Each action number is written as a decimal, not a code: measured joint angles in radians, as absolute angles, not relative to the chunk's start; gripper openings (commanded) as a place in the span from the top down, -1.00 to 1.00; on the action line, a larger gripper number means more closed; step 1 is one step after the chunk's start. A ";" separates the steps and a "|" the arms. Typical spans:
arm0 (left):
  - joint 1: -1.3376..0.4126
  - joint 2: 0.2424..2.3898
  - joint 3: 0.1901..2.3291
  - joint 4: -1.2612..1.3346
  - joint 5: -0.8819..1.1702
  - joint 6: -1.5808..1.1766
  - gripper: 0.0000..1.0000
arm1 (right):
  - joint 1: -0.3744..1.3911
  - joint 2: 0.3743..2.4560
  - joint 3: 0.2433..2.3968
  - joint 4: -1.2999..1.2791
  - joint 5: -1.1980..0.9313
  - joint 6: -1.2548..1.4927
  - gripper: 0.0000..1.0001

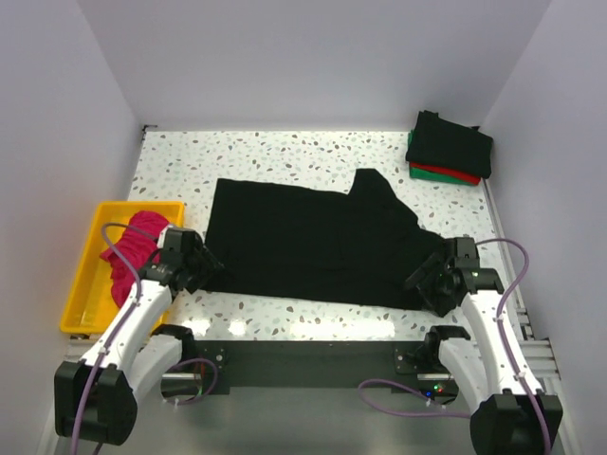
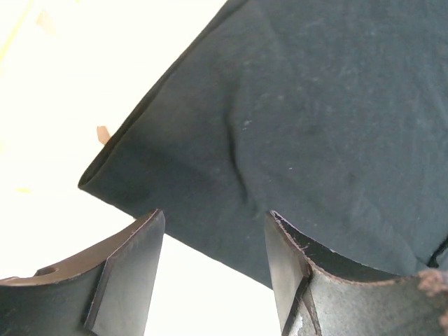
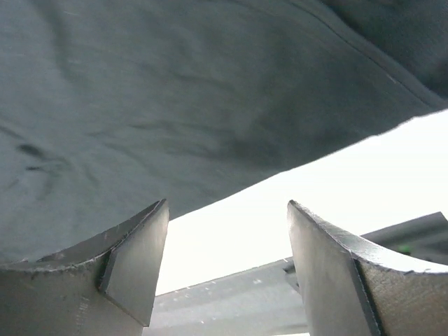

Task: Fold and stack the t-shirts
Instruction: Fold the tshirt

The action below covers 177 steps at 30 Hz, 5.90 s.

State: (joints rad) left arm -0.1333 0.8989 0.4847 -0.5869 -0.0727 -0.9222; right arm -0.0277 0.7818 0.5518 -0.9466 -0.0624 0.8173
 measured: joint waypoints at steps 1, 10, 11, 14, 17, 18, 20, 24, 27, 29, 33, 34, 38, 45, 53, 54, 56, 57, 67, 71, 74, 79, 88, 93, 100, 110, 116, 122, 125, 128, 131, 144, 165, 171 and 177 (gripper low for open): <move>-0.133 0.886 0.477 -0.595 -0.078 -0.933 -0.28 | -0.027 0.773 0.546 -0.965 -0.052 0.828 -0.41; -0.134 0.900 0.443 -0.624 -0.115 -1.012 -0.27 | -0.027 0.813 0.486 -0.976 -0.023 0.886 -0.39; -0.134 0.905 0.443 -0.624 -0.119 -1.016 -0.27 | -0.028 0.832 0.477 -0.969 -0.016 0.890 -0.39; -0.134 0.917 0.443 -0.623 -0.128 -1.034 -0.27 | -0.027 0.861 0.466 -0.953 -0.015 0.897 -0.39; -0.134 0.936 0.443 -0.622 -0.144 -1.042 -0.26 | -0.028 0.897 0.465 -0.923 -0.010 0.899 -0.37; -0.134 0.944 0.443 -0.622 -0.153 -1.047 -0.26 | -0.027 0.906 0.465 -0.913 -0.010 0.899 -0.37; -0.134 0.959 0.443 -0.622 -0.171 -1.056 -0.25 | -0.028 0.933 0.465 -0.892 -0.009 0.898 -0.36; -0.134 0.991 0.443 -0.615 -0.215 -1.065 -0.22 | -0.028 0.994 0.465 -0.851 -0.009 0.896 -0.34; -0.134 1.002 0.443 -0.607 -0.239 -1.073 -0.09 | -0.029 1.028 0.474 -0.849 -0.009 0.889 -0.32; -0.134 1.012 0.443 -0.597 -0.257 -1.079 -0.01 | -0.029 1.054 0.484 -0.849 -0.008 0.882 -0.31; -0.134 1.037 0.445 -0.571 -0.282 -1.081 0.30 | -0.029 1.095 0.498 -0.851 -0.001 0.866 -0.13; -0.134 1.043 0.444 -0.558 -0.286 -1.079 0.37 | -0.029 1.101 0.501 -0.853 0.002 0.860 -0.11; -0.134 1.057 0.437 -0.508 -0.287 -1.063 0.77 | -0.029 1.110 0.504 -0.863 0.015 0.826 0.16; -0.136 1.047 0.428 -0.463 -0.249 -1.009 1.00 | -0.029 1.110 0.515 -0.766 0.006 0.766 1.00; -0.137 0.972 0.570 -0.514 -0.234 -0.930 1.00 | -0.029 1.061 0.689 -0.688 -0.021 0.708 1.00; -0.137 0.962 0.609 -0.525 -0.234 -0.921 1.00 | -0.029 1.046 0.718 -0.687 -0.023 0.705 1.00; -0.138 0.945 0.686 -0.537 -0.235 -0.907 1.00 | -0.029 1.014 0.806 -0.694 -0.027 0.694 1.00; -0.138 0.939 0.736 -0.545 -0.235 -0.900 1.00 | -0.029 1.003 0.852 -0.695 -0.028 0.690 1.00; -0.137 0.975 1.167 -0.580 -0.231 -0.894 1.00 | -0.029 0.997 1.231 -0.755 -0.037 0.664 1.00; -0.137 0.970 1.282 -0.611 -0.228 -0.892 1.00 | -0.029 0.997 1.342 -0.799 -0.037 0.655 1.00; -0.137 0.972 1.354 -0.630 -0.228 -0.878 1.00 | -0.029 0.997 1.411 -0.815 -0.038 0.653 1.00; -0.137 1.016 1.445 -0.625 -0.229 -0.867 1.00 | -0.029 1.057 1.516 -0.801 -0.079 0.650 1.00; -0.119 1.343 1.531 -0.470 -0.217 -0.829 1.00 | -0.028 1.395 1.605 -0.506 -0.160 0.651 1.00; -0.083 1.682 1.832 -0.458 -0.160 -0.821 1.00 | -0.027 1.698 1.859 -0.395 -0.229 0.666 1.00; -0.051 1.950 2.299 -0.464 -0.067 -0.807 1.00 | -0.026 1.923 2.282 -0.336 -0.273 0.693 1.00; -0.019 1.531 1.724 -0.294 -0.045 -0.792 1.00 | -0.027 1.575 1.834 -0.218 -0.285 0.694 1.00; -0.019 1.382 1.208 -0.218 -0.021 -0.809 1.00 | -0.027 1.409 1.293 -0.187 -0.302 0.713 1.00; -0.019 1.323 0.769 -0.210 0.009 -0.840 1.00 | -0.027 1.393 0.919 -0.275 -0.286 0.690 1.00; -0.019 1.277 0.648 -0.229 0.007 -0.846 1.00 | -0.029 1.383 0.844 -0.319 -0.256 0.653 1.00; -0.019 1.207 0.582 -0.264 -0.017 -0.846 1.00 | -0.032 1.349 0.776 -0.343 -0.224 0.622 0.95; -0.019 1.140 0.548 -0.295 -0.054 -0.847 1.00 | -0.035 1.327 0.719 -0.366 -0.192 0.601 0.93; -0.019 1.018 0.456 -0.466 -0.143 -0.878 1.00 | -0.097 1.149 0.508 -0.528 -0.143 0.628 0.68; -0.020 0.913 0.510 -0.654 -0.171 -0.970 -0.47 | -0.206 1.058 0.680 -0.752 -0.154 0.593 -0.60; -0.020 0.909 0.638 -0.602 -0.109 -0.908 -0.42 | -0.186 1.027 0.733 -0.686 -0.191 0.595 -0.60; -0.144 1.112 0.664 -0.482 -0.078 -0.897 -0.42 | 0.009 1.155 0.746 -0.552 -0.145 0.644 -0.59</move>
